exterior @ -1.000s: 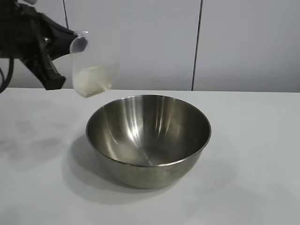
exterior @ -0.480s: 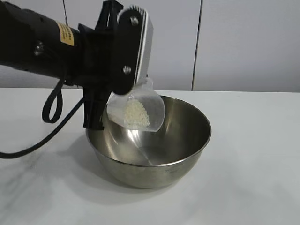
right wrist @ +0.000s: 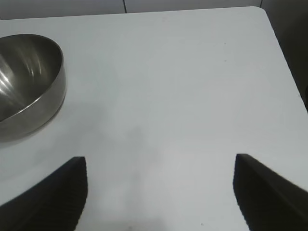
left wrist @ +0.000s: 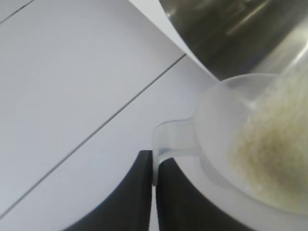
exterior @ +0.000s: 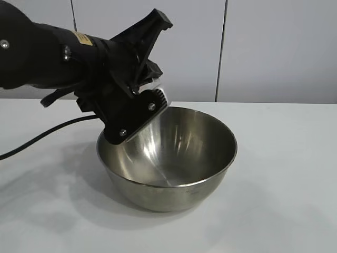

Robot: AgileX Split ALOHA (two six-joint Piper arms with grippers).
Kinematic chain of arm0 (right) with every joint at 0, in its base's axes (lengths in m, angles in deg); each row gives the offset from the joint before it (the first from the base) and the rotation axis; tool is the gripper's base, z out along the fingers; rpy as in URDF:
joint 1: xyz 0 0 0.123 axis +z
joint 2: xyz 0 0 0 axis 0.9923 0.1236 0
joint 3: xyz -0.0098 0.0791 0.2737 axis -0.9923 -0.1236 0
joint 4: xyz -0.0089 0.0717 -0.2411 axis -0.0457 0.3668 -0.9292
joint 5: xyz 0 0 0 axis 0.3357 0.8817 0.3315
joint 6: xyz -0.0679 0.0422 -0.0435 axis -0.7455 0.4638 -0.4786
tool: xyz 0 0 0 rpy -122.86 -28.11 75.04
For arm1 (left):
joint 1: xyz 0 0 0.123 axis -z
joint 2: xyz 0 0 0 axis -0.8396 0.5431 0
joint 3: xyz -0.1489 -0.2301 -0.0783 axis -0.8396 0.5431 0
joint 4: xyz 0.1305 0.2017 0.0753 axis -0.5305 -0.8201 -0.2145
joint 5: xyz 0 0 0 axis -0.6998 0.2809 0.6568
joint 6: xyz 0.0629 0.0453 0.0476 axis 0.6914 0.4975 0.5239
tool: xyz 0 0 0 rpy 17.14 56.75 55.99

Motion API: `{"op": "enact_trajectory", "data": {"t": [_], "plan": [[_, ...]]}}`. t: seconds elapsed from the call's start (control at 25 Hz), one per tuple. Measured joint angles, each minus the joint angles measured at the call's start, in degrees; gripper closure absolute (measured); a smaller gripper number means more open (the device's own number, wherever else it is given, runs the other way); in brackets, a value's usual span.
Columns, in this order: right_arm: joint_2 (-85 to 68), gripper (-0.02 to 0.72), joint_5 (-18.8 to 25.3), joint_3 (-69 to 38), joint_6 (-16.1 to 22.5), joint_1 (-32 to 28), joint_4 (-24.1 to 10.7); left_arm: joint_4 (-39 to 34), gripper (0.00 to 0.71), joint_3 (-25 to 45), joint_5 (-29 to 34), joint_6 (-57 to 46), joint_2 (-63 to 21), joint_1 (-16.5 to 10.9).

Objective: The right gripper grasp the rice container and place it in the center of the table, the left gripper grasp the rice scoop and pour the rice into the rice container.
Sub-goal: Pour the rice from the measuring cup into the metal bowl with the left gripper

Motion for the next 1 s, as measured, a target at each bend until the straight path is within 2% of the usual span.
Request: {"op": "enact_trajectory", "data": {"t": [0.28,0.56,0.68,0.84,1.0], "plan": [[0.0,0.135,0.0,0.0,0.0,0.0,0.0,1.64,0.702,0.0,-0.43,8.21,0.0,3.19],[0.0,0.135,-0.04,0.0,0.0,0.0,0.0,9.4,0.702,0.0,-0.79,8.44,0.0,3.4],[0.0,0.135,-0.04,0.0,0.0,0.0,0.0,15.14,0.702,0.0,-4.12,-2.94,0.0,3.53],[0.0,0.135,-0.04,0.0,0.0,0.0,0.0,25.64,0.702,0.0,-12.75,-29.6,-0.13,3.53],[0.0,0.135,-0.04,0.0,0.0,0.0,0.0,37.12,0.702,0.0,-17.04,-57.24,-3.12,2.76]]}}
